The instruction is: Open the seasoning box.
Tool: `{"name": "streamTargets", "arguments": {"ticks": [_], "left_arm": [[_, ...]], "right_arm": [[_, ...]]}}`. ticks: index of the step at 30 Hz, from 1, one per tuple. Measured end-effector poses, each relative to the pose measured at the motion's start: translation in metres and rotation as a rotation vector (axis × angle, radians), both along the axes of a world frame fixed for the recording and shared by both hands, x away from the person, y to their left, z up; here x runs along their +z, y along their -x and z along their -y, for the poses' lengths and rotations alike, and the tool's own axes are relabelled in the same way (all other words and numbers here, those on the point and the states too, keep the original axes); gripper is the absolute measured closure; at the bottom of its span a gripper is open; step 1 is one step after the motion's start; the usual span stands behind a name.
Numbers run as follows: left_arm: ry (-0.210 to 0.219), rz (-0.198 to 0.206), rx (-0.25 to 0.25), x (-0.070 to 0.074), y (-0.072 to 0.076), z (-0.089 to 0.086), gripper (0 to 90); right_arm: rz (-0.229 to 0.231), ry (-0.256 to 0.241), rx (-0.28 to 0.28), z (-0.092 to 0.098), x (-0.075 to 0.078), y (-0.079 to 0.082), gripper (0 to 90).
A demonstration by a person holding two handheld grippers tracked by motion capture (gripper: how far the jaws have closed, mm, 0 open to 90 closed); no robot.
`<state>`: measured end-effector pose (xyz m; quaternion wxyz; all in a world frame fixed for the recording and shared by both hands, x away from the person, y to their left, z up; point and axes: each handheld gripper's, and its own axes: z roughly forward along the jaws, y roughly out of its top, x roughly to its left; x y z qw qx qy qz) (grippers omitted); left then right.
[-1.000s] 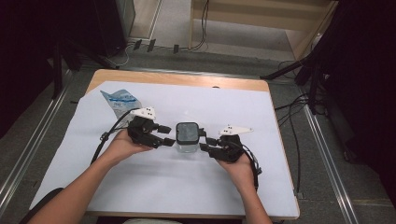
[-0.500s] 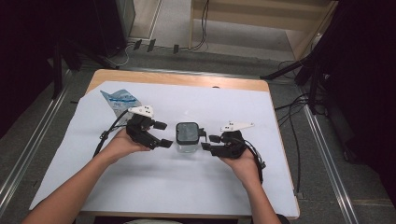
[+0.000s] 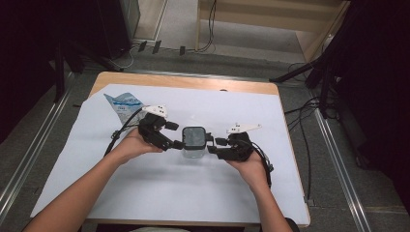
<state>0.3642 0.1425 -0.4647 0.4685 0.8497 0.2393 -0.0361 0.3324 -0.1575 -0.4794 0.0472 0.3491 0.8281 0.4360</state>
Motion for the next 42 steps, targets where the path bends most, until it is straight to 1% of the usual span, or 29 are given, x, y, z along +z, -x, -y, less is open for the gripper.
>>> {"name": "streamTargets", "arguments": {"ticks": [2, 5, 8, 10, 12, 15, 18, 19, 23, 25, 27, 30, 33, 34, 35, 38, 40, 42], "left_arm": [[-0.010, -0.005, -0.003, -0.003, -0.001, 0.002, 9.0], [-0.011, -0.015, 0.001, -0.007, -0.003, 0.004, 8.1], [-0.021, -0.018, -0.007, -0.008, -0.005, 0.007, 8.0], [-0.031, -0.016, -0.010, -0.007, -0.005, 0.009, 8.1], [-0.028, -0.015, -0.015, -0.005, -0.006, 0.012, 8.1], [-0.029, -0.006, -0.025, -0.003, -0.007, 0.015, 8.1], [-0.038, -0.010, -0.025, -0.005, -0.008, 0.017, 8.2], [-0.047, -0.003, -0.024, -0.007, -0.008, 0.018, 8.2], [-0.048, -0.008, -0.022, -0.012, -0.007, 0.019, 8.2], [-0.059, -0.002, -0.025, -0.014, -0.007, 0.020, 8.2], [-0.056, -0.007, -0.026, -0.016, -0.007, 0.021, 8.2], [-0.060, 0.008, -0.032, -0.018, -0.006, 0.022, 8.2], [-0.062, 0.014, -0.037, -0.020, -0.006, 0.024, 8.3], [-0.068, 0.023, -0.038, -0.021, -0.006, 0.024, 8.8], [-0.066, 0.026, -0.041, -0.021, -0.006, 0.025, 8.9], [-0.074, 0.031, -0.039, -0.024, -0.006, 0.027, 9.1], [-0.072, 0.032, -0.044, -0.026, -0.006, 0.028, 10.1], [-0.080, 0.037, -0.049, -0.027, -0.006, 0.029, 10.5]], "right_arm": [[-0.002, -0.008, -0.005, 0.001, 0.000, 0.000, 52.2], [-0.004, -0.006, -0.009, 0.003, 0.000, -0.001, 52.8], [-0.004, -0.011, -0.009, 0.005, 0.001, 0.000, 56.2], [-0.001, -0.023, -0.013, 0.007, 0.003, 0.000, 61.4], [0.007, -0.029, -0.019, 0.008, 0.006, 0.000, 67.6], [0.023, -0.034, -0.030, 0.010, 0.009, 0.000, 79.4], [0.016, -0.031, -0.047, 0.013, 0.008, -0.002, 88.7], [0.013, -0.031, -0.052, 0.013, 0.008, -0.003, 90.0], [-0.006, -0.032, -0.069, 0.013, 0.004, -0.007, 90.0], [-0.016, -0.036, -0.076, 0.013, 0.002, -0.009, 90.0], [-0.031, -0.043, -0.081, 0.013, 0.000, -0.012, 90.0], [-0.045, -0.053, -0.086, 0.013, -0.003, -0.015, 90.0], [-0.055, -0.054, -0.086, 0.013, -0.004, -0.017, 90.0], [-0.058, -0.056, -0.088, 0.012, -0.005, -0.017, 90.0], [-0.059, -0.055, -0.087, 0.012, -0.005, -0.017, 90.0], [-0.064, -0.051, -0.082, 0.010, -0.006, -0.017, 90.0], [-0.065, -0.048, -0.076, 0.009, -0.006, -0.017, 90.0], [-0.065, -0.047, -0.080, 0.008, -0.007, -0.018, 90.0]]}}
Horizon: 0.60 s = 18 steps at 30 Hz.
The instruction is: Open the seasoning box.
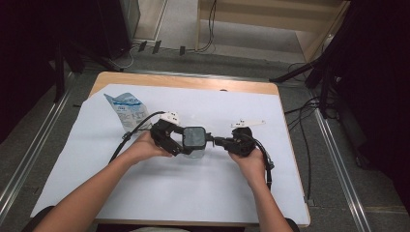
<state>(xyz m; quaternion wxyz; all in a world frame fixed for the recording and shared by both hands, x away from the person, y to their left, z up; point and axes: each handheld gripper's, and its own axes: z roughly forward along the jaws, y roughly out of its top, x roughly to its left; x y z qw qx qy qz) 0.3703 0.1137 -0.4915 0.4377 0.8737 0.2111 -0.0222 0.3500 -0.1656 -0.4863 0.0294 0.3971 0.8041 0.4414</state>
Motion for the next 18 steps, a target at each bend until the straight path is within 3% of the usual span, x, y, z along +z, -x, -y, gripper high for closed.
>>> {"name": "streamTargets", "arguments": {"ticks": [7, 18], "left_arm": [[-0.013, 0.039, -0.006, 0.0021, 0.0019, 0.0010, 12.1], [-0.012, 0.064, -0.014, 0.0088, 0.0040, -0.0018, 13.7]], "right_arm": [[-0.004, -0.005, -0.002, 0.0002, -0.0011, -0.0013, 90.0], [-0.017, -0.005, -0.008, 0.0000, -0.0014, -0.0012, 90.0]]}}
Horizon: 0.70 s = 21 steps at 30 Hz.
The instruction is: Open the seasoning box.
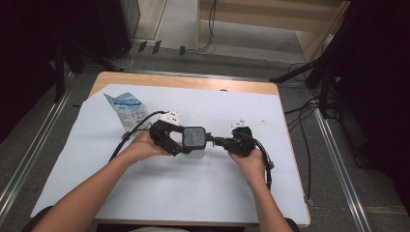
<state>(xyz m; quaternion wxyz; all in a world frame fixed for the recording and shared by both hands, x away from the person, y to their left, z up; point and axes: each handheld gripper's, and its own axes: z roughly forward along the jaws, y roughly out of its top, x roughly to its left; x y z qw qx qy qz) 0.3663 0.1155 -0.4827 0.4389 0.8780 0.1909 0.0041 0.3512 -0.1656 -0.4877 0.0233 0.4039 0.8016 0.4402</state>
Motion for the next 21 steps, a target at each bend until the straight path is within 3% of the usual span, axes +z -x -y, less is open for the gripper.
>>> {"name": "streamTargets", "arguments": {"ticks": [21], "left_arm": [[0.004, 0.029, -0.003, 0.014, 0.001, -0.002, 15.5]], "right_arm": [[-0.001, 0.004, 0.005, 0.000, 0.000, 0.000, 90.0]]}}
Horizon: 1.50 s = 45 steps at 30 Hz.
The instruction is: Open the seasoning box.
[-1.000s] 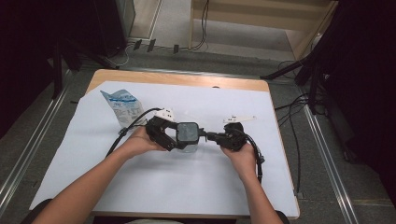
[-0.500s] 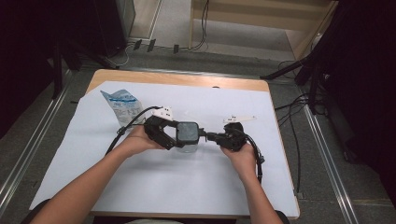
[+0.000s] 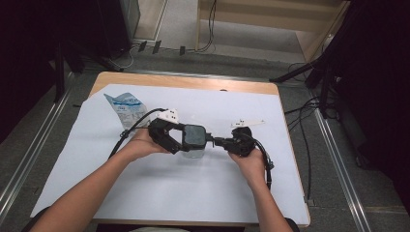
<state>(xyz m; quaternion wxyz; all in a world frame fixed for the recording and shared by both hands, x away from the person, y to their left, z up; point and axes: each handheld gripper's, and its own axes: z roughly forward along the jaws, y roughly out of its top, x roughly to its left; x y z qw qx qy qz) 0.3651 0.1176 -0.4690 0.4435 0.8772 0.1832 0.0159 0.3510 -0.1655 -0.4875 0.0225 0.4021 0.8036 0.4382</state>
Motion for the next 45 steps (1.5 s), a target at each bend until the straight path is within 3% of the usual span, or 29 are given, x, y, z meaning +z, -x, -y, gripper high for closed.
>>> {"name": "streamTargets", "arguments": {"ticks": [22, 26, 38, 41, 45], "left_arm": [[0.001, -0.017, -0.005, 0.013, 0.003, -0.009, 21.6], [0.009, -0.030, 0.009, 0.017, 0.001, -0.011, 31.5], [0.005, -0.074, 0.008, 0.026, 0.003, -0.008, 46.2], [0.018, -0.111, 0.009, 0.028, 0.001, -0.008, 53.4], [0.047, -0.118, 0.008, 0.029, 0.000, -0.007, 62.1]], "right_arm": [[0.002, -0.004, 0.007, 0.000, 0.001, -0.001, 90.0], [0.000, -0.006, 0.005, 0.000, 0.002, -0.002, 90.0], [-0.001, -0.012, 0.010, 0.000, 0.002, -0.005, 90.0], [-0.002, -0.013, 0.010, 0.000, 0.003, -0.005, 90.0], [0.000, -0.009, 0.011, 0.000, 0.003, -0.005, 90.0]]}}
